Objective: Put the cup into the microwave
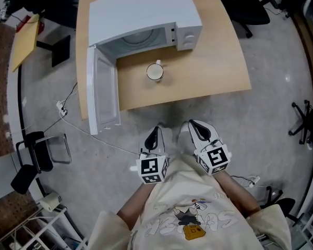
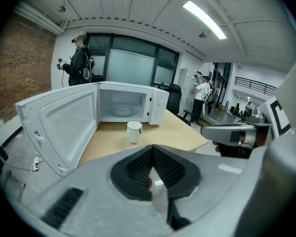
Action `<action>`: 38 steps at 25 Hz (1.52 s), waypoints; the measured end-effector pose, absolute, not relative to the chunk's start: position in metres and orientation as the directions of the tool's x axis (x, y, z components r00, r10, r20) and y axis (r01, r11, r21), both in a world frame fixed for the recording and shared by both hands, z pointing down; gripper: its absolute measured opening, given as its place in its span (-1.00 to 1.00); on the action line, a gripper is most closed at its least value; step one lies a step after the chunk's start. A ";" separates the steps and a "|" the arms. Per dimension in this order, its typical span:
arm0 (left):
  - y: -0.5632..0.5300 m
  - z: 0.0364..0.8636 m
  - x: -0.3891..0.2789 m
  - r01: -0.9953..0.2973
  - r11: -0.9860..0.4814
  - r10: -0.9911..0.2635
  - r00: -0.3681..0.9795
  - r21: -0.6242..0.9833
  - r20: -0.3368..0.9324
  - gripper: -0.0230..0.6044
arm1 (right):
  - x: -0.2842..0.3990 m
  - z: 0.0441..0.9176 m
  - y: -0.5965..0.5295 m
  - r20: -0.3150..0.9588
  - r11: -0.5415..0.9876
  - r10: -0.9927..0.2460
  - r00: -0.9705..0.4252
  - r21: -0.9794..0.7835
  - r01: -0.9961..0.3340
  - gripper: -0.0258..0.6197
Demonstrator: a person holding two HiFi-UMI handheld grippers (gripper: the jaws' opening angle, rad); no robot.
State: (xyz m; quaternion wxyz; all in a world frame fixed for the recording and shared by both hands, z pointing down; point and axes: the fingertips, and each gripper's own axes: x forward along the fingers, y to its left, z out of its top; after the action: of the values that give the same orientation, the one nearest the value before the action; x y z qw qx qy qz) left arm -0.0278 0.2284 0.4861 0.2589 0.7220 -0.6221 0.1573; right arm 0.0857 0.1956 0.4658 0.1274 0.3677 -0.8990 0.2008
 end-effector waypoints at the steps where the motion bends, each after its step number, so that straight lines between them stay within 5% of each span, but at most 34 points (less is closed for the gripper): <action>1: 0.229 0.485 -0.029 -0.981 -0.089 -0.818 0.171 0.173 0.549 -0.91 | 0.084 0.468 0.195 0.379 0.651 -0.606 -0.699 -0.269 -0.710 -0.90; 11: 0.165 0.493 -0.070 -0.977 -0.112 -0.813 0.195 0.183 0.548 -0.91 | 0.049 0.480 0.139 0.402 0.631 -0.620 -0.674 -0.256 -0.732 -0.90; 22: 0.095 0.497 -0.079 -0.931 -0.303 -0.759 0.365 0.204 0.539 -0.91 | 0.014 0.487 0.072 0.439 0.589 -0.665 -0.605 -0.190 -0.785 -0.90; 23: 0.089 0.501 -0.076 -0.924 -0.316 -0.747 0.381 0.214 0.544 -0.84 | 0.015 0.486 0.067 0.441 0.589 -0.663 -0.605 -0.191 -0.785 -0.90; 25: 0.078 0.515 -0.070 -0.915 -0.336 -0.713 0.403 0.224 0.574 0.03 | 0.018 0.486 0.057 0.446 0.593 -0.661 -0.603 -0.182 -0.784 -0.90; 26: 0.072 0.525 -0.068 -0.915 -0.342 -0.701 0.400 0.215 0.590 0.31 | 0.021 0.486 0.054 0.452 0.593 -0.661 -0.599 -0.175 -0.786 -0.90; 38: -0.016 0.637 -0.057 -0.921 -0.389 -0.729 0.326 0.029 0.601 0.62 | 0.052 0.495 0.032 0.497 0.562 -0.669 -0.552 -0.147 -0.814 -0.90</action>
State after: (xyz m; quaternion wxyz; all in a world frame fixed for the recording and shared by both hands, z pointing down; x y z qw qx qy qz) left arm -0.0566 -0.0165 0.6369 0.1866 0.7927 -0.5205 0.2567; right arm 0.0520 0.0320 0.4952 0.1968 0.4302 -0.8617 0.1835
